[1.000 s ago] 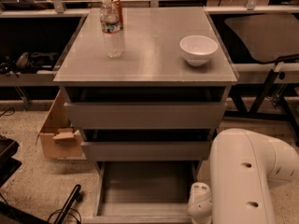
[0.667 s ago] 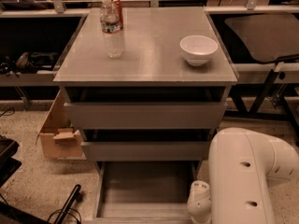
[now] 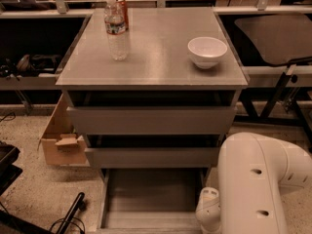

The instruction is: Open bottom drawer

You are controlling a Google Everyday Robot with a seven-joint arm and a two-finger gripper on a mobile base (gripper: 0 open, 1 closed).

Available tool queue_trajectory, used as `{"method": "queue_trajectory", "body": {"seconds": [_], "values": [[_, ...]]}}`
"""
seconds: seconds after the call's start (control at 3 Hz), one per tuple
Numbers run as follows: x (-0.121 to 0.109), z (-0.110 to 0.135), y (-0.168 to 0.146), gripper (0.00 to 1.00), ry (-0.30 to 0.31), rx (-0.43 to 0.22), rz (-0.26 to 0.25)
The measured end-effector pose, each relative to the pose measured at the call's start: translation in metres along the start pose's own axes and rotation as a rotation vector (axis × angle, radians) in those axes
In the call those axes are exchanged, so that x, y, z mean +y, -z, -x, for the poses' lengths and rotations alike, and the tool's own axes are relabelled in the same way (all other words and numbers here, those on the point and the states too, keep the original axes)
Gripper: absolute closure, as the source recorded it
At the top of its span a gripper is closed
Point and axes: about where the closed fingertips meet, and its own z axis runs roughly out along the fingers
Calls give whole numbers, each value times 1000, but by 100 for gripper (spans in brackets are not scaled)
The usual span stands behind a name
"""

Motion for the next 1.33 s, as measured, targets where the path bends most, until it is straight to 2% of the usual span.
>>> {"method": "queue_trajectory", "body": {"seconds": [0.33, 1.0, 1.33], "values": [[5, -21, 2, 100, -16, 22, 17], [2, -22, 2, 100, -19, 24, 23], [9, -28, -3, 100, -24, 30, 45]]}}
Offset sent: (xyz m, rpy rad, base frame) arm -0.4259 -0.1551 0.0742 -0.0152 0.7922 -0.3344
